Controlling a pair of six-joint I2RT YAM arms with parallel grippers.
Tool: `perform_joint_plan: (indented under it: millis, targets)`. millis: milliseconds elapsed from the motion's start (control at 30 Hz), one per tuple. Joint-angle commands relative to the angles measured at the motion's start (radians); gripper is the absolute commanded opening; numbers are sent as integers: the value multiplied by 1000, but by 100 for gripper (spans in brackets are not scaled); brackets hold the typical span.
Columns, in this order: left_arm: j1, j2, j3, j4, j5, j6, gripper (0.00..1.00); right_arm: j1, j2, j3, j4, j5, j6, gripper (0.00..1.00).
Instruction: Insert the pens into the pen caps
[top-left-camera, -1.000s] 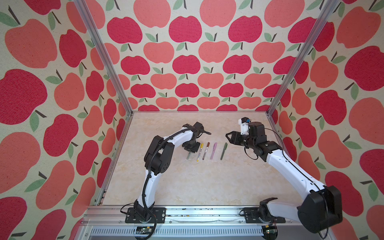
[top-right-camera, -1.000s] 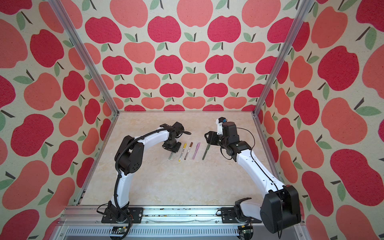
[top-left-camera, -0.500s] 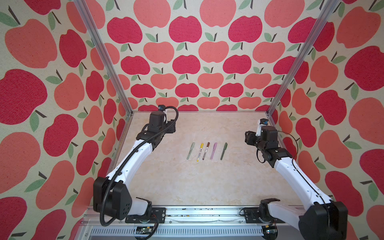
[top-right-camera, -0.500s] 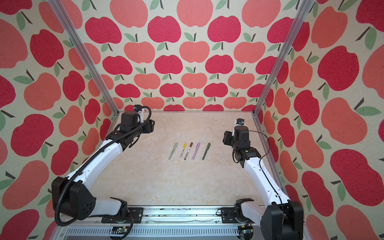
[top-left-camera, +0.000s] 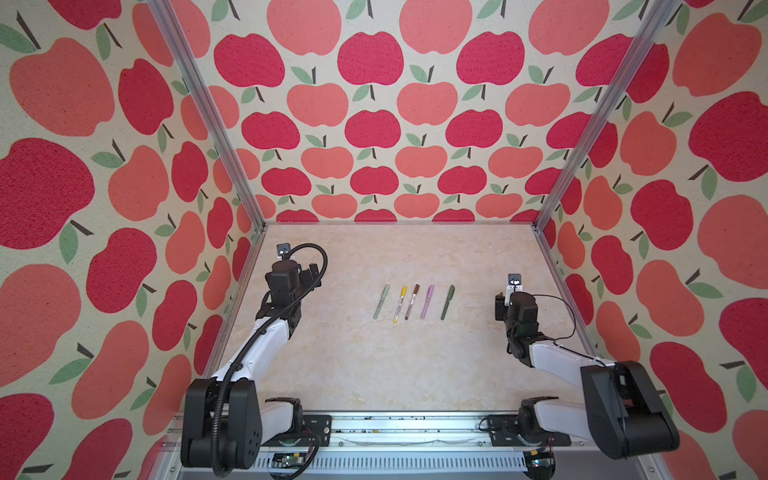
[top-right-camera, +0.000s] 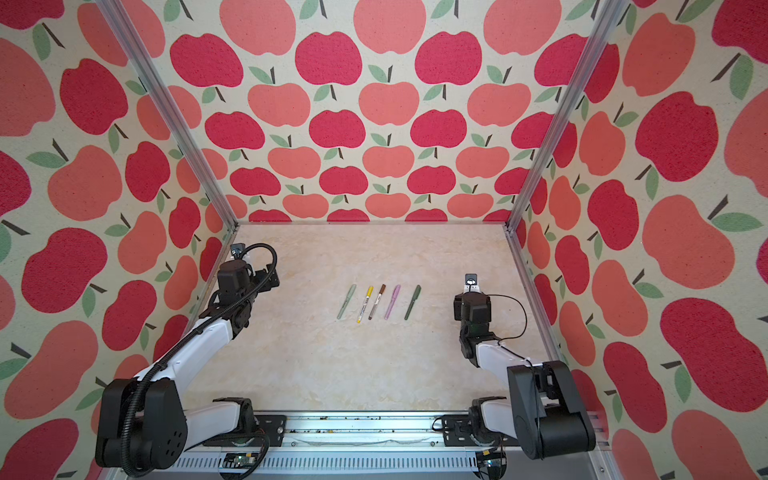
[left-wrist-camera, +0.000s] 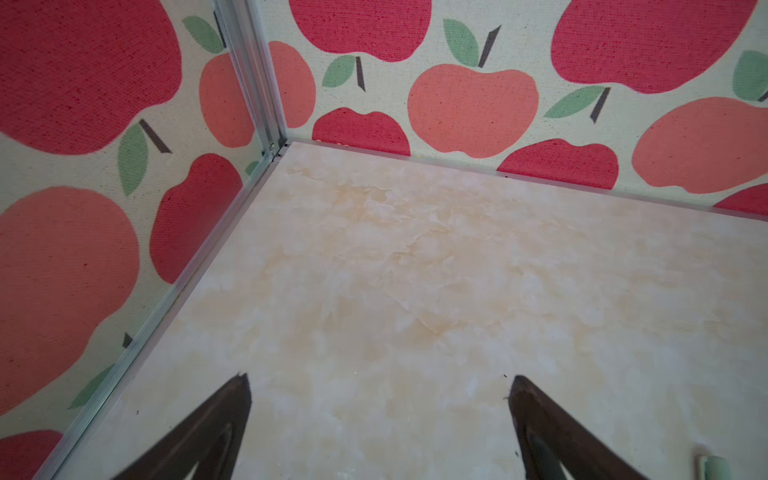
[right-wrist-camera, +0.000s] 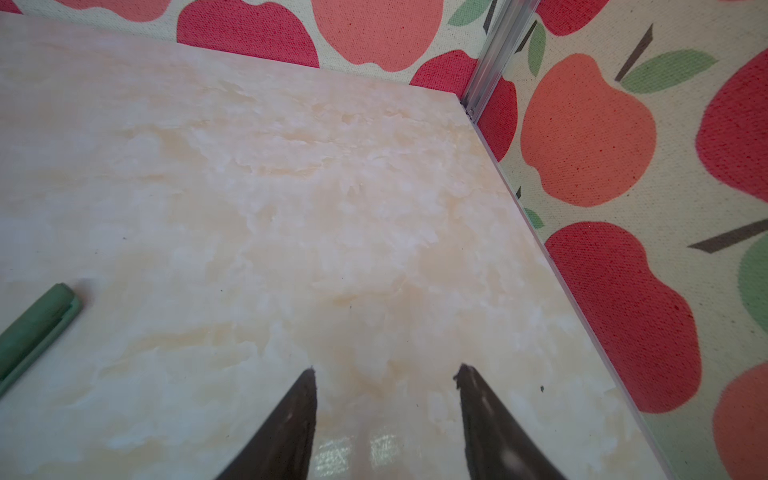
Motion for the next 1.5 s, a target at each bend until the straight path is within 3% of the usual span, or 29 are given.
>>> perform_joint_plan:
  millis: [0,100,233,333,433,500,600,633,700,867,1267,1333,1467]
  targets:
    - [50,-5,-135,227,-6,-18,99,-4,66,-6,221,48,-46,57]
    - [51,74,-234,469,-34,59,99,-8,116,-7,313,30,-69,57]
    - [74,202,-252,550,8,87,99,-18,257,-38,542,27,-93,60]
    - [85,300,-289,716,37,82,99,-58,205,-18,401,-60,-29,60]
    - [85,394,-278,789,94,111,99,-103,265,-27,457,-160,-11,61]
    - [90,368,-252,680,111,95,99,-111,302,-28,509,-153,-9,63]
    - [105,392,-265,751,141,100,99,-134,271,20,370,-190,21,65]
    - [106,379,-256,707,143,91,99,-138,282,12,401,-209,15,72]
    - [107,384,-258,724,142,94,99,-150,277,12,391,-231,24,99]
    - [101,384,-260,728,132,101,99,-180,277,16,385,-343,31,99]
    - [88,387,-259,729,116,111,99,-177,276,10,392,-343,27,99]
    - [89,386,-259,730,116,111,99,-176,278,43,329,-416,0,99]
    - [88,386,-258,730,116,111,99,-179,279,52,314,-430,0,99]
